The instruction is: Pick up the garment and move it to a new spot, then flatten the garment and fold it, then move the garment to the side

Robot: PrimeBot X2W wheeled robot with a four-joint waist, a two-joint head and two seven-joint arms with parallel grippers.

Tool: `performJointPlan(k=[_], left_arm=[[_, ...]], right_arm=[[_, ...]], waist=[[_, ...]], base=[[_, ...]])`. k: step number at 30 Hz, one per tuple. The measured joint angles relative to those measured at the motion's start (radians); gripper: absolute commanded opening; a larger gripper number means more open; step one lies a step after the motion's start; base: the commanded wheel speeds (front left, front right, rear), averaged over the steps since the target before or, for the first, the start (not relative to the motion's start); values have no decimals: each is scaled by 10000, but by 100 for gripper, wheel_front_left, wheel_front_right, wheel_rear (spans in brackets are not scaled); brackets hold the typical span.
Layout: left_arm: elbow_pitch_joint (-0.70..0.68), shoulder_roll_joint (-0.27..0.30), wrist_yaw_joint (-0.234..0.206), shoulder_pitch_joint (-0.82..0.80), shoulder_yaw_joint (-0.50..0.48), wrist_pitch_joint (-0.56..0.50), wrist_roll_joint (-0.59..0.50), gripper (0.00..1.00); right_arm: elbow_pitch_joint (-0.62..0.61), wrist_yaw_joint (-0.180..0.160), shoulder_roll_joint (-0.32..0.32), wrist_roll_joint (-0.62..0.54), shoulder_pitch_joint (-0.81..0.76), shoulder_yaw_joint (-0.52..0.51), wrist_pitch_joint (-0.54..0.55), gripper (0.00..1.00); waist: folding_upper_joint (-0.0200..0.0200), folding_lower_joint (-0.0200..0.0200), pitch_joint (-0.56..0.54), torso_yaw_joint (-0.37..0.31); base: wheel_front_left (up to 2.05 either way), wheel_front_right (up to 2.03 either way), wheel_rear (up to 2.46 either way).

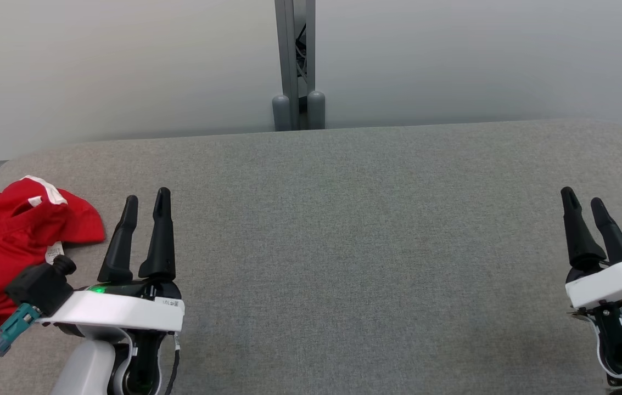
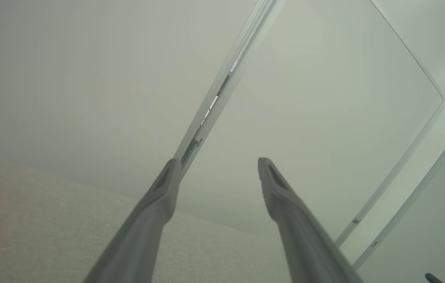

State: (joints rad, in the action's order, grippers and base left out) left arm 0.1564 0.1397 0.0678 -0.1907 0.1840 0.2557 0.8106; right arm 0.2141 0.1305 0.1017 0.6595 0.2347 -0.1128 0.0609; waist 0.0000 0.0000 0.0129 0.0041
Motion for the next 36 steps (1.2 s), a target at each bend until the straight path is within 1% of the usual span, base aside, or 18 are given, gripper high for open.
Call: performJointPlan(k=[4,11,18,24,36], left_arm=[[-31,111,-157,13,104,-104,-750,100],[-4,238,-416,195,94,-337,-1613,100],[104,301,-568,311,42,-531,-2176,100],[169,291,-821,568,-125,-767,-2675,100],[224,412,-1120,745,-261,-886,-3595,100]], right_arm=[[23,0,-23,-577,-86,280,-205,100],[192,0,-128,-1461,-273,654,-445,100],[297,0,-226,-2222,-415,871,-677,100],[378,0,-320,-2934,-571,949,-1051,100],[378,0,-414,-3810,-770,1127,-1559,100]], waist=[[0,0,-14,-4],[0,0,-63,-24],[0,0,-89,-26],[0,0,-92,-22],[0,-1,-100,7]], base=[[0,0,0],[0,0,0],[0,0,0],[0,0,0],[0,0,0]])
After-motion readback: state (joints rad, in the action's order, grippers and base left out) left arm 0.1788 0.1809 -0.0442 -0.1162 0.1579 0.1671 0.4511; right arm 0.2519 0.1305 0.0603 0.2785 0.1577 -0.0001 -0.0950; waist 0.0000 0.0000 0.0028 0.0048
